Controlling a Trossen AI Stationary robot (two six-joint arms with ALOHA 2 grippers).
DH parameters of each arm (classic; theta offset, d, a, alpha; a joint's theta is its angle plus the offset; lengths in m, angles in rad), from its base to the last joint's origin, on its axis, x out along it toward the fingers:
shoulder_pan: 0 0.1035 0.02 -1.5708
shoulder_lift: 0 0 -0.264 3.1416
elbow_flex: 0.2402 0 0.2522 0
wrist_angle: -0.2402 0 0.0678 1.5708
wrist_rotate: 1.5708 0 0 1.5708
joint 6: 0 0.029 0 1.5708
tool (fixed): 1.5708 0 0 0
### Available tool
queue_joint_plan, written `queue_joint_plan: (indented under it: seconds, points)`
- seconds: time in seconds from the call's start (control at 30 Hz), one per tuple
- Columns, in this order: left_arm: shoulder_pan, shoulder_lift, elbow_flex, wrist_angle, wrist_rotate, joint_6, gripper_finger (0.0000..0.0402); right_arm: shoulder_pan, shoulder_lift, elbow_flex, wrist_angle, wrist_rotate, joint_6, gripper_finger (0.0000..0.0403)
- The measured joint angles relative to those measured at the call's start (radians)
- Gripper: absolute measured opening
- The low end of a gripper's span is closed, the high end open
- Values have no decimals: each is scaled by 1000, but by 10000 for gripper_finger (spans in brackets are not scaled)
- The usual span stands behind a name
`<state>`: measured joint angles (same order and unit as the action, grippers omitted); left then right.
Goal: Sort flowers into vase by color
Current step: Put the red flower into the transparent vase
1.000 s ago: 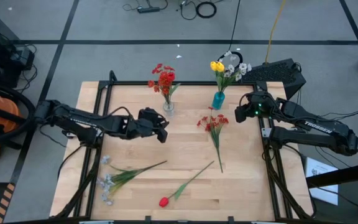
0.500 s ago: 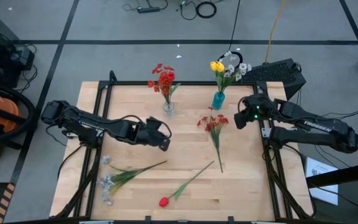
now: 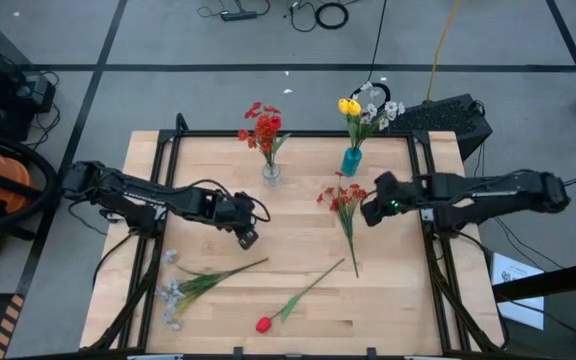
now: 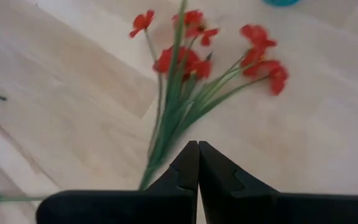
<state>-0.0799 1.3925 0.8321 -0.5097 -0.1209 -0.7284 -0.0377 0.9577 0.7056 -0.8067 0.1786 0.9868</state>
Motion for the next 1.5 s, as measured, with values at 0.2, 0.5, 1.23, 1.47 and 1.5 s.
queue_joint_plan:
  seconds: [0.2, 0.5, 1.23, 1.47, 1.5]
  points:
    - [40, -132, -117, 2, 16, 83, 134, 83, 224, 135, -93, -4, 139, 0]
    - [88, -367, -249, -4, 40, 154, 134, 133, 529, 295, -165, -77, 239, 1]
    - [87, -463, -277, -15, 95, 214, 134, 151, 839, 330, -70, -135, 284, 161]
    - [87, -463, -277, -15, 95, 219, 134, 143, 882, 333, -29, -139, 253, 141]
    - [87, -463, -277, -15, 95, 219, 134, 143, 887, 333, -26, -138, 242, 127]
